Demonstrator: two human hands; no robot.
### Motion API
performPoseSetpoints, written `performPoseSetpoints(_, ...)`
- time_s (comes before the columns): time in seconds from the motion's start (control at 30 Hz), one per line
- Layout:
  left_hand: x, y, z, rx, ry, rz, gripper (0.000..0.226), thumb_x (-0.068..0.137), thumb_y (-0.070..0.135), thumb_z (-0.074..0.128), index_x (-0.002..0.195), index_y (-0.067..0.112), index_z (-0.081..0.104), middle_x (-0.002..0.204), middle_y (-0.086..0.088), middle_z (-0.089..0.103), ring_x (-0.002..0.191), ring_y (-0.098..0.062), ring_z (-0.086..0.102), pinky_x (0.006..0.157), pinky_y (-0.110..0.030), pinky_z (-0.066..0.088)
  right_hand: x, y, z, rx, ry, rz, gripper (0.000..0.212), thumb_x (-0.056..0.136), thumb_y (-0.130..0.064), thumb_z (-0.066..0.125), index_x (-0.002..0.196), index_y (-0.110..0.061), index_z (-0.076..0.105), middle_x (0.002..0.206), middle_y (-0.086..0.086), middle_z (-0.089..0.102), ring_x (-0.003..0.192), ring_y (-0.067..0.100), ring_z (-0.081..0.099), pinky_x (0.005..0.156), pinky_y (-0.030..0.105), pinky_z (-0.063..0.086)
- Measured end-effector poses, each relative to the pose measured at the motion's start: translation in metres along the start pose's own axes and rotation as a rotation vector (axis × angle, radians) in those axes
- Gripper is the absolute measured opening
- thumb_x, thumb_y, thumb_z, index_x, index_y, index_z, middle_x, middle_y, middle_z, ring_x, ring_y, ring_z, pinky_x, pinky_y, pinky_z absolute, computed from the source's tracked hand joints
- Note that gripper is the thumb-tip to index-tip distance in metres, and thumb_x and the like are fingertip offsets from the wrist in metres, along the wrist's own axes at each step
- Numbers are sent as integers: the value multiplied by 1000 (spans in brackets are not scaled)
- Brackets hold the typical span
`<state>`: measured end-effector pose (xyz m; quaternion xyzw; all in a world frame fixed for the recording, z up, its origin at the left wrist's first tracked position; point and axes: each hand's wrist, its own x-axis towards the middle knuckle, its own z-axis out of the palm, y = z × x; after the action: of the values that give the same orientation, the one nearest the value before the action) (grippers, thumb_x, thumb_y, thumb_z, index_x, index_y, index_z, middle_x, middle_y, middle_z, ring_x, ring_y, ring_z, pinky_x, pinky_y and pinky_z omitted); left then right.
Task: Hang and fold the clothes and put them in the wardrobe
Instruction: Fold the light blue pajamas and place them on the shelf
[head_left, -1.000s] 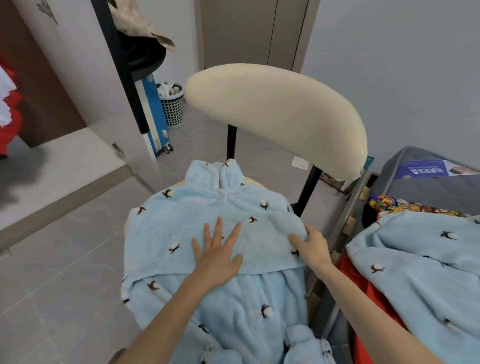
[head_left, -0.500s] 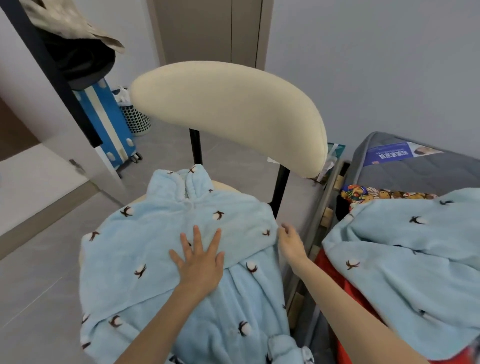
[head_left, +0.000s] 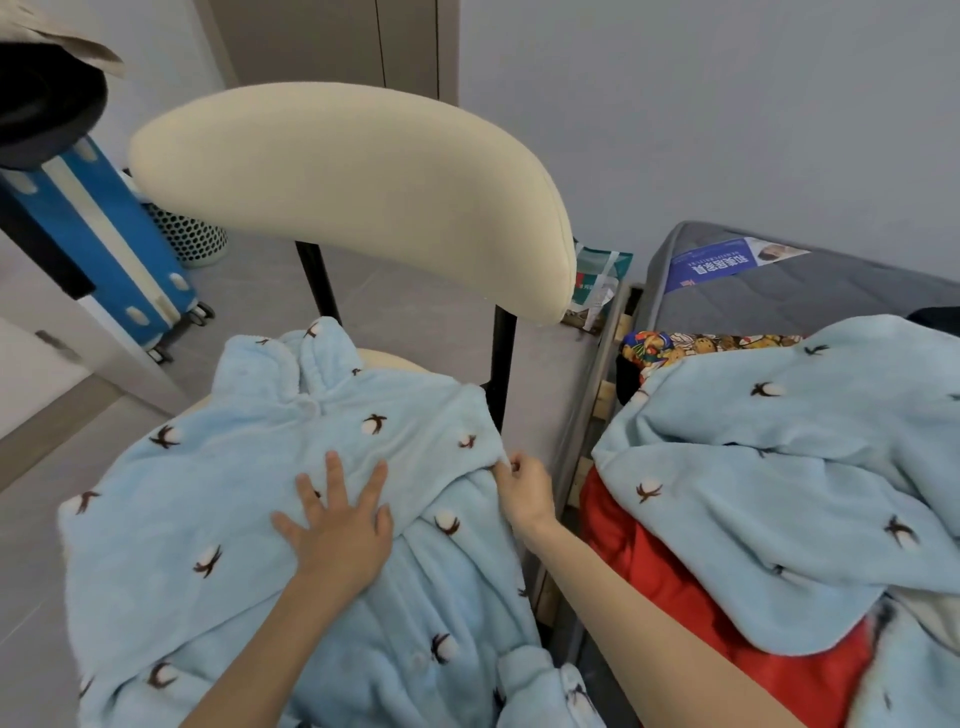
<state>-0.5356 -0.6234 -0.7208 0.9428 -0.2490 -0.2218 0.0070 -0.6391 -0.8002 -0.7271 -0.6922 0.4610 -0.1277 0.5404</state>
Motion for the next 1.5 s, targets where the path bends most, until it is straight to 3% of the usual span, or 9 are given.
performPoseSetpoints(0.2,-3,-5,-12,-50,-17,27,52,101,45,26,151,44,10,161,2,-18,147,-35,-10,111,-64,8,-32,-40,18,62,102,-471,6,97,-23,56,101,-18,58,91,-11,56,81,3,52,74,15,43)
performPoseSetpoints(0.37,-10,-26,-40,-726,281,37,25,99,22,42,91,19,65,112,-5,65,110,-30,56,80,-36,42,-50,-37,44,-37,-211,-475,14,91,-13,65,100,-3,69,96,7,67,88,13,57,83,20,45)
performPoseSetpoints(0.57,-5,-12,-74,-1007,162,13,41,90,62,49,101,27,68,100,11,66,97,-15,59,82,-32,47,-46,-39,41,-151,-388,-418,29,96,-1,49,118,-3,67,123,8,66,116,15,58,88,-2,33)
performPoseSetpoints(0.77,7,15,-67,-803,225,-98,28,79,29,73,102,15,64,111,-5,67,103,-25,61,85,-34,49,-49,-31,30,-57,-533,-289,46,90,13,39,121,-7,66,125,-2,62,116,0,52,97,3,36)
performPoseSetpoints(0.9,9,8,-55,-674,259,-157,14,87,23,62,98,14,59,106,-8,66,99,-30,59,72,-28,39,-51,-20,16,148,-231,-212,42,87,12,44,100,-14,74,99,-8,70,90,5,63,82,16,50)
performPoseSetpoints(1.0,11,1,-46,-710,298,-183,21,89,16,57,108,7,57,106,-11,63,96,-31,57,73,-30,37,-46,-9,5,-25,-16,-234,46,84,12,47,118,-17,60,116,1,59,109,22,54,95,32,46)
performPoseSetpoints(1.2,15,-7,-41,-867,324,-270,24,92,10,52,115,5,51,108,-16,60,102,-37,56,84,-39,43,-14,-4,-2,-503,-319,-224,88,88,-13,62,154,-14,4,158,10,17,143,28,21,116,36,23)
performPoseSetpoints(1.3,15,-7,-40,-893,313,-271,26,93,9,52,118,3,50,111,-18,59,104,-37,56,84,-37,42,-8,1,7,-627,-335,-181,79,94,-20,53,154,-11,2,153,13,30,130,30,42,100,34,38)
performPoseSetpoints(1.5,2,5,-43,-855,301,-122,30,96,10,49,124,3,45,117,-16,57,105,-34,55,83,-36,41,-3,3,-11,-528,-166,-176,19,97,-8,39,112,-9,51,106,15,63,95,32,61,78,35,48)
